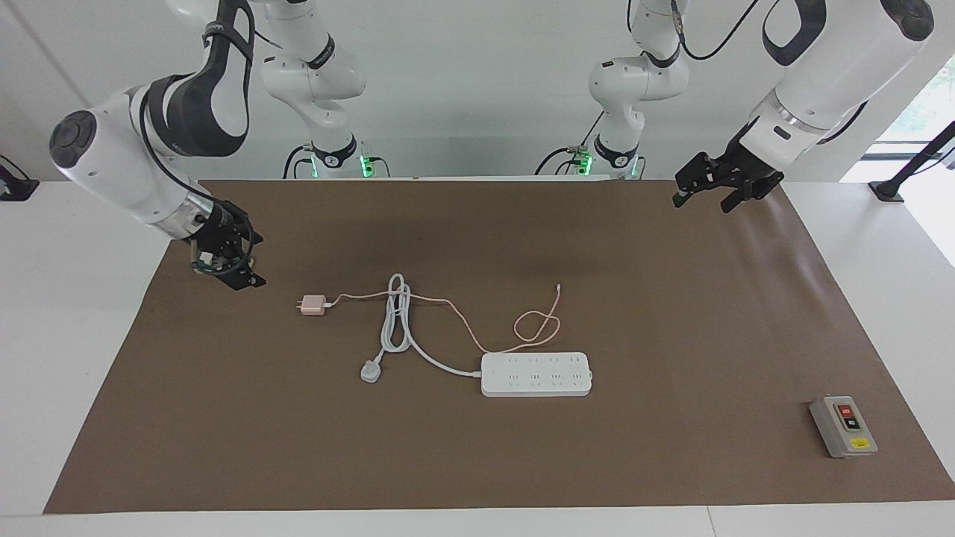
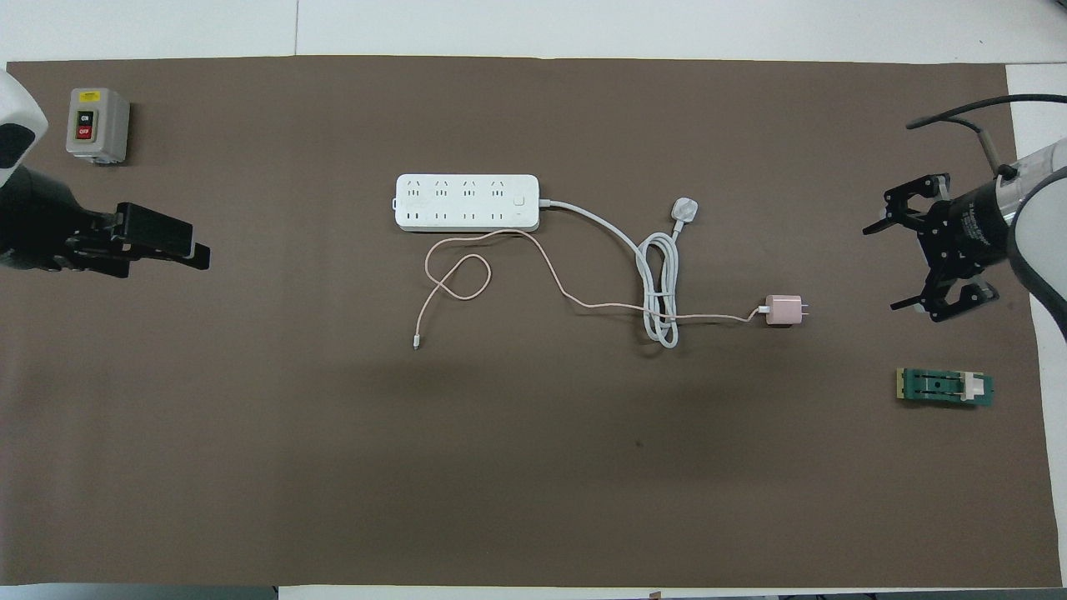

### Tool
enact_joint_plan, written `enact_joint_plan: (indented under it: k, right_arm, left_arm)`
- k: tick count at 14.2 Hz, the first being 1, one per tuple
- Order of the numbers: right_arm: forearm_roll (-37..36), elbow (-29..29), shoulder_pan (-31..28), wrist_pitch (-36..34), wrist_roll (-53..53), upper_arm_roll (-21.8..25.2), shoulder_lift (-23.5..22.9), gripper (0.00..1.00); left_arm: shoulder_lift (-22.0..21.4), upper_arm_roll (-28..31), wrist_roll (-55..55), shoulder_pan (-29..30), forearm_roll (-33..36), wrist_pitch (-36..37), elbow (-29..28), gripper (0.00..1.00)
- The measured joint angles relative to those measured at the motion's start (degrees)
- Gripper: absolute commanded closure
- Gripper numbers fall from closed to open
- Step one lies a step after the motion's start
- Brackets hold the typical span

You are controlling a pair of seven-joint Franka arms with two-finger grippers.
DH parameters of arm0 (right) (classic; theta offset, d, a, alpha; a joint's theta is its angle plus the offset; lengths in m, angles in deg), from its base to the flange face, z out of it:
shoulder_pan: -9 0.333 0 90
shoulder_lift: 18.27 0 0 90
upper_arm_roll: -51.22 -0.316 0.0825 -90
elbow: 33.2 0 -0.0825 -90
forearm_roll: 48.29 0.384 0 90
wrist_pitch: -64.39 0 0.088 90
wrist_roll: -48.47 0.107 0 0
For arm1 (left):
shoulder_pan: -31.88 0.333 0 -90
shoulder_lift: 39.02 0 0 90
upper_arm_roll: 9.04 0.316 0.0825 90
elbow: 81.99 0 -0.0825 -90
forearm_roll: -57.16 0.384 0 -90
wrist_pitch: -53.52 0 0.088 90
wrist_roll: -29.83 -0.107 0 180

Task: Plug charger into power strip

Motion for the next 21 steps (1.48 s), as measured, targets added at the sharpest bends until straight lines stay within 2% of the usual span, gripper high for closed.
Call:
enact_joint_plan:
  k: [5,8,13,15,21]
  right_arm:
    - [3.9,-7.0,0.1,8.5,2.9,-0.1,-0.6,0.0]
    - [7.9,-10.2,0.4,11.3,1.7,-0.2,-0.5,0.0]
    - [12.0,-14.6,0.4,13.0,-9.3,-0.1,-0.9,0.0]
    - [12.1,-16.0,0.4,14.2,-10.2,-0.1,-1.0,0.0]
    - [12.1,-21.6,-0.9,20.8,-14.7,0.0,-1.5,0.0]
  left_arm:
    - [7.5,0.3,-2.1,4.4,-20.0,-3.6,-0.1,0.0]
    - [11.6,0.1,-5.7,4.7,-31.1,-7.3,-0.7,0.0]
    - [14.5,-0.3,-19.2,4.3,-52.7,-11.5,-8.7,0.0]
    - [14.8,-0.3,-22.5,4.3,-57.4,-11.8,-11.7,0.0]
    - [15.5,0.0,-37.1,4.6,-64.8,-9.4,-20.4,0.0]
